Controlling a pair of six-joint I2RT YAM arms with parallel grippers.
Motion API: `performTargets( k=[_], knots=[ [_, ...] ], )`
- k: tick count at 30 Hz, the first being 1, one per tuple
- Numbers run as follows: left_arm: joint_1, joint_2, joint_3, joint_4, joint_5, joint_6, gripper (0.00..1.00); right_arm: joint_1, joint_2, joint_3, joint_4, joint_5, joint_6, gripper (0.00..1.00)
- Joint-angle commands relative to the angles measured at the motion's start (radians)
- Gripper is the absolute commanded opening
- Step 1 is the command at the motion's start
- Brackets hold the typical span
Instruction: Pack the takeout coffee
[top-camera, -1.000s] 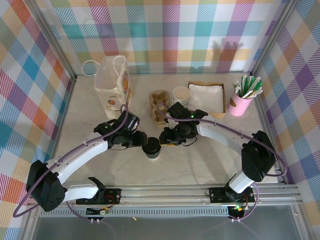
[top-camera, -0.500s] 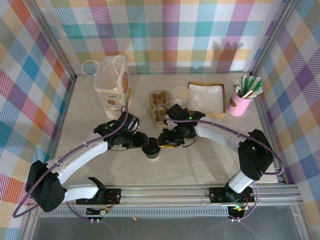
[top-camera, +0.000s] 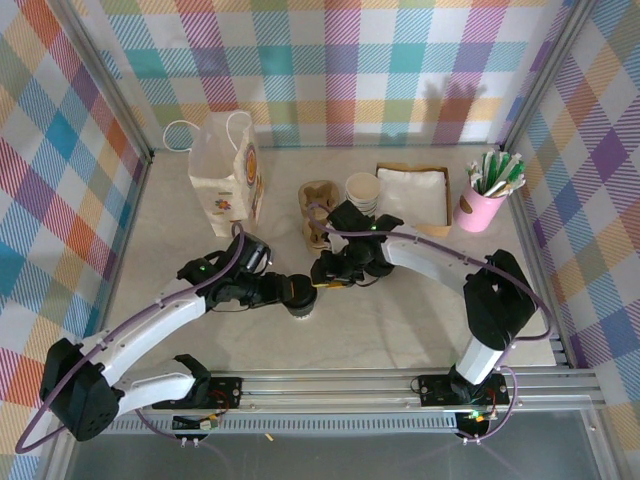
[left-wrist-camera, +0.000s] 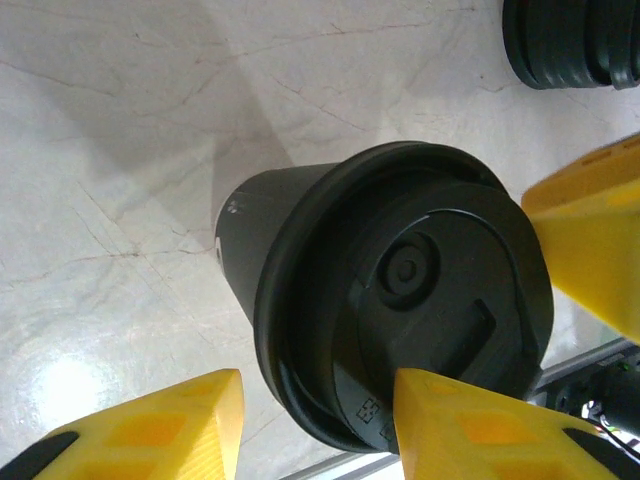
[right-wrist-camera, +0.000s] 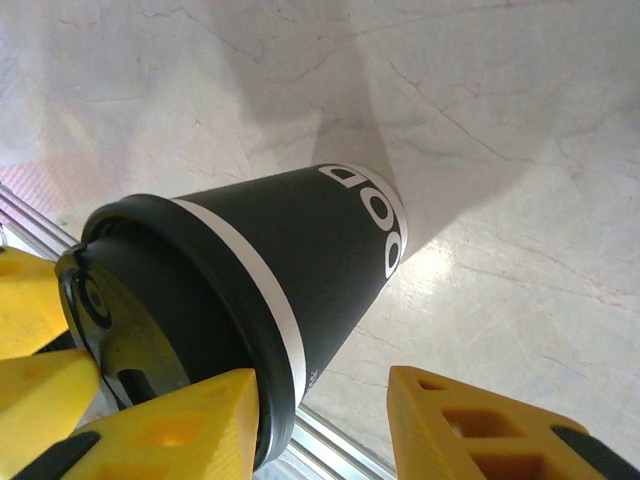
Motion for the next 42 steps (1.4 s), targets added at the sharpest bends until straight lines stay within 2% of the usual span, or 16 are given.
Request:
performTargets(
  k=[1,8,17,22,42],
  knots=[
    [0.011,-0.036,-0.033,-0.021,0.034,-0.05,0.43,-0.006,0.028,0.051,-0.034,0.0,-0.036,0.4],
    [0.01,-0.063,-0.022,-0.034,0.03,-0.072,0.44,-0.01,0.048,0.091,-0.047,0.006,-0.05,0.41],
    [0.012,-0.075,0.097,-0.153,-0.13,-0.038,0.45,-0.009,0.007,0.109,-0.083,0.007,-0.055,0.42],
    [0.018,-0.112,0.072,-0.172,-0.198,-0.063,0.4,-0.006,-0.008,0.068,-0.06,-0.015,-0.042,0.4],
    [0.059,-0.16,-0.071,-0.055,-0.101,-0.16,0.37,0.008,0.048,0.045,-0.017,-0.077,-0.038,0.39]
  ],
)
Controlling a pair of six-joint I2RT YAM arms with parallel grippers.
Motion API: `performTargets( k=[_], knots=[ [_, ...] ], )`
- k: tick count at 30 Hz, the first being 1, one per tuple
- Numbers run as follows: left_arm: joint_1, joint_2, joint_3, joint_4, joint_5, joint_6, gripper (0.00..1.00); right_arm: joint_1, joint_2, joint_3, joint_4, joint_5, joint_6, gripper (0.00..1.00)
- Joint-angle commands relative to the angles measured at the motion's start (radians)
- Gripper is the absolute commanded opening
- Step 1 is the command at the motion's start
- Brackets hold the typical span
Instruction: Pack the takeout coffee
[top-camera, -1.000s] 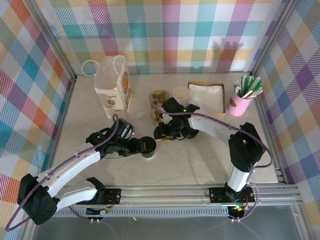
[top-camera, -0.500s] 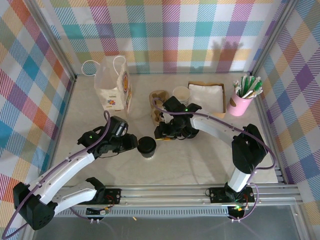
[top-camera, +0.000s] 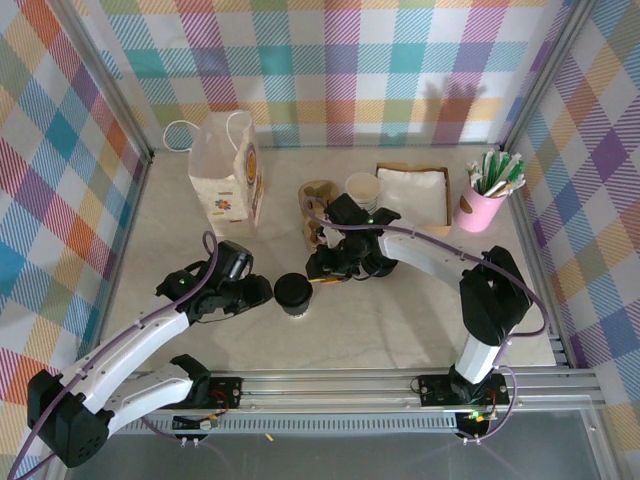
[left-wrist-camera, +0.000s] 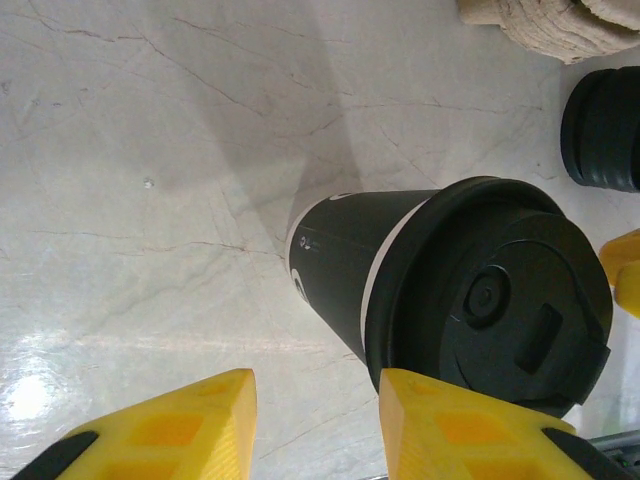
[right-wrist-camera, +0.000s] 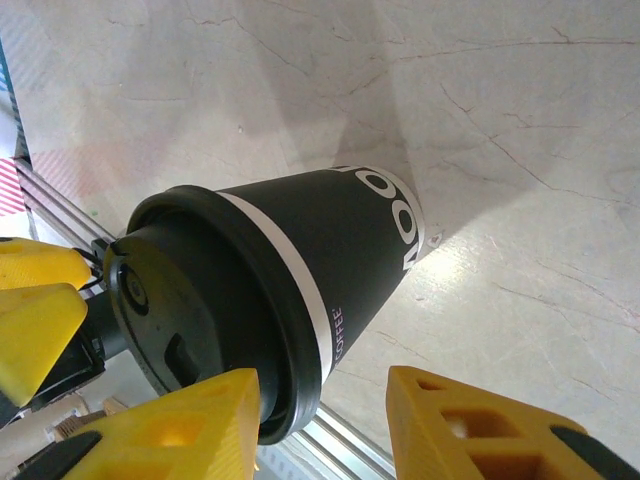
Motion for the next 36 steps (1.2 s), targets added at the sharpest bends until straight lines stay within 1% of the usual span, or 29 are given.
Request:
performTargets(
  k=[1,14,36],
  knots=[
    [0.013,-0.01,-0.021,0.024,0.032,-0.019,0.37,0.008,0.014,-0.022,0.004,-0.031,-0.004,0.39],
    [0.015,-0.001,-0.081,0.107,0.07,-0.066,0.37,0.009,0.009,-0.05,0.025,-0.042,-0.001,0.38],
    [0.017,-0.028,-0.133,0.126,0.072,-0.086,0.38,0.009,0.011,-0.063,0.031,-0.054,-0.002,0.38]
  ],
)
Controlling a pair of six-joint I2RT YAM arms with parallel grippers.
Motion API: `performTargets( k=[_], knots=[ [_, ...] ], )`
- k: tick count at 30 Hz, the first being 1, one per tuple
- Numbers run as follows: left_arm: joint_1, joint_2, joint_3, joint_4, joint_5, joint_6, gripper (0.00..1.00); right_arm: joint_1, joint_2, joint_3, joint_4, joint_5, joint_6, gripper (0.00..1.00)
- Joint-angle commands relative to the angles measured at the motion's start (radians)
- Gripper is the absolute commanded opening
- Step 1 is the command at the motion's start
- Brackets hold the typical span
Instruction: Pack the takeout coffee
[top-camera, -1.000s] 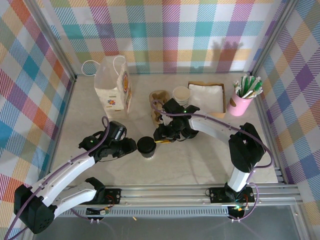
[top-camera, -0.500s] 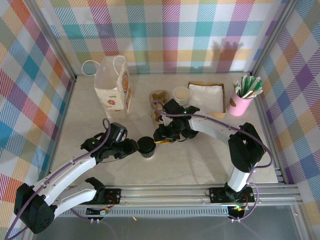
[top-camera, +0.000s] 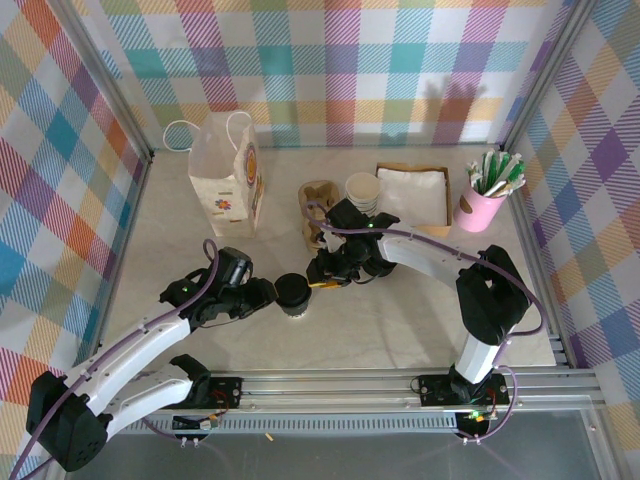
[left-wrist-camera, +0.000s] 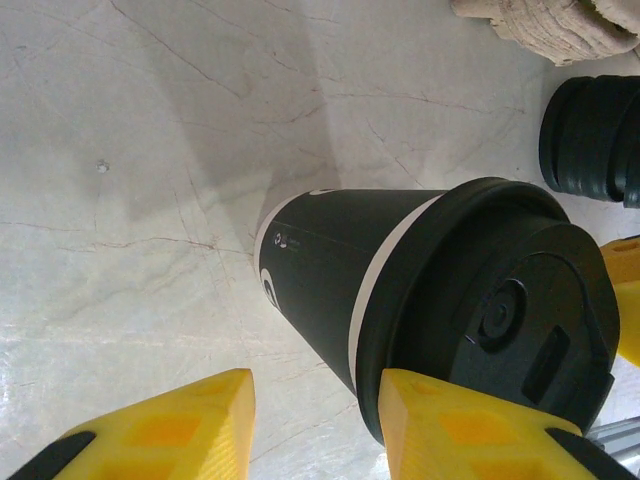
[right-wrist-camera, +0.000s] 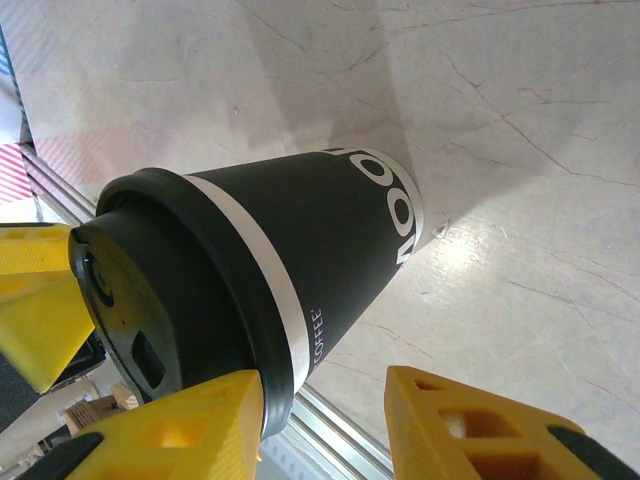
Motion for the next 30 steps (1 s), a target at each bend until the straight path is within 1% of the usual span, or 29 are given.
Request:
performTargets(
  k=[1,8,19,26,30],
  knots=[
    [0.013,0.0,-0.028,-0.007,0.016,-0.011,0.38,0.009,0.005,-0.008,-0.015,-0.006,-0.003,0.39],
    [0.013,0.003,-0.029,-0.007,0.017,-0.01,0.38,0.009,0.025,0.004,-0.011,-0.032,-0.011,0.4],
    [0.014,0.003,-0.039,-0.011,0.016,-0.011,0.38,0.009,0.049,-0.023,-0.006,-0.031,-0.02,0.4],
    [0.014,0.0,-0.047,-0.012,0.016,-0.017,0.38,0.009,0.07,-0.028,0.002,-0.069,-0.021,0.41],
    [0.013,-0.001,-0.049,-0.011,0.016,-0.016,0.38,0.009,0.068,-0.033,-0.005,-0.056,-0.023,0.4]
  ],
)
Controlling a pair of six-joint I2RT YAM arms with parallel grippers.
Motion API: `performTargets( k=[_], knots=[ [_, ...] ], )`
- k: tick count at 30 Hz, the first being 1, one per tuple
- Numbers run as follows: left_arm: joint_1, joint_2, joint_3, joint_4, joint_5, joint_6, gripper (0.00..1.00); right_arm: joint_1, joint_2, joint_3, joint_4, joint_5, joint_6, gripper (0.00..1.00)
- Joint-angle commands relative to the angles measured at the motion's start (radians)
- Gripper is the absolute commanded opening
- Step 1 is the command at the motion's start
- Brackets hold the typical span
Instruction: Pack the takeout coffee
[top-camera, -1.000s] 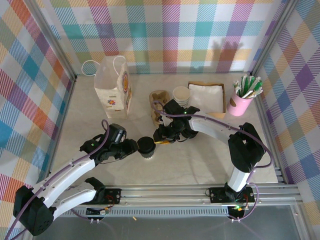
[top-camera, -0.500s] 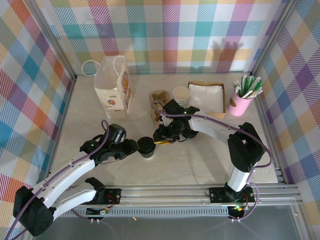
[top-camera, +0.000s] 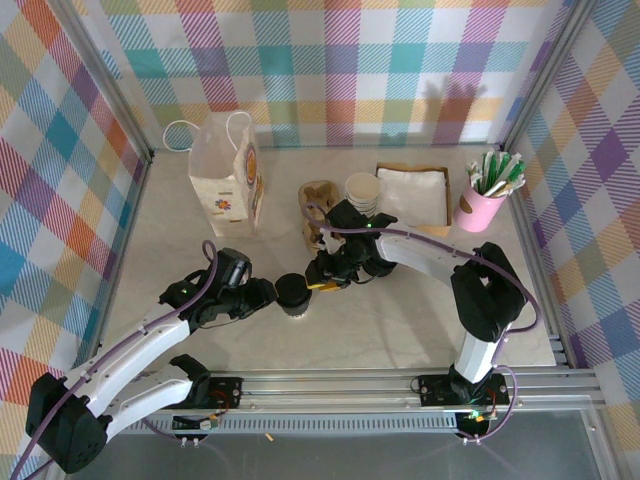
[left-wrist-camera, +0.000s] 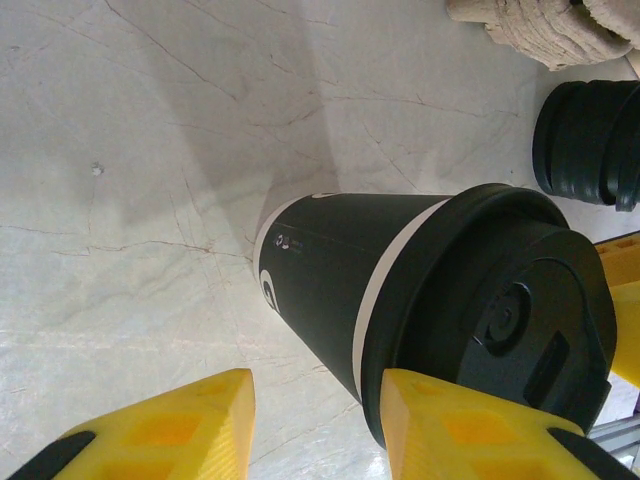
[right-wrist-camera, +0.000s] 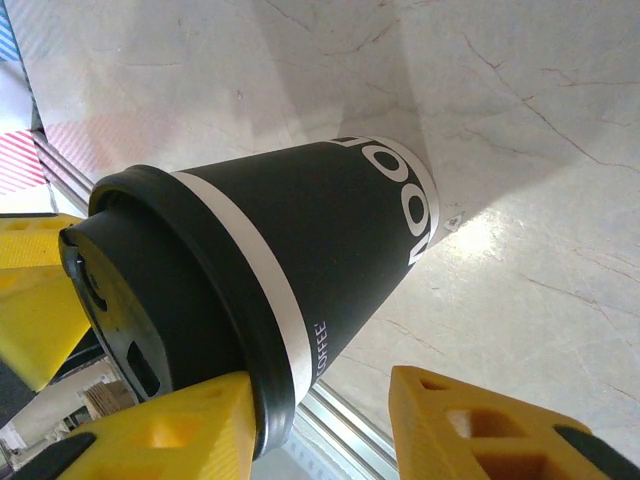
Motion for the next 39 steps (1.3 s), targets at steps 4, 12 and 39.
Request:
performTargets(
  k=[4,12,39],
  knots=[
    [0.008,0.008,-0.034,-0.035,0.009,-0.012,0.38,0.017,0.036,-0.035,-0.016,0.014,-0.024,0.4],
    [0.008,0.014,-0.056,-0.033,0.008,-0.014,0.38,0.015,0.024,-0.157,0.142,0.011,-0.047,0.38],
    [0.009,0.092,0.173,-0.151,-0.063,0.174,0.39,0.017,-0.075,-0.089,0.052,0.025,-0.034,0.42]
  ],
)
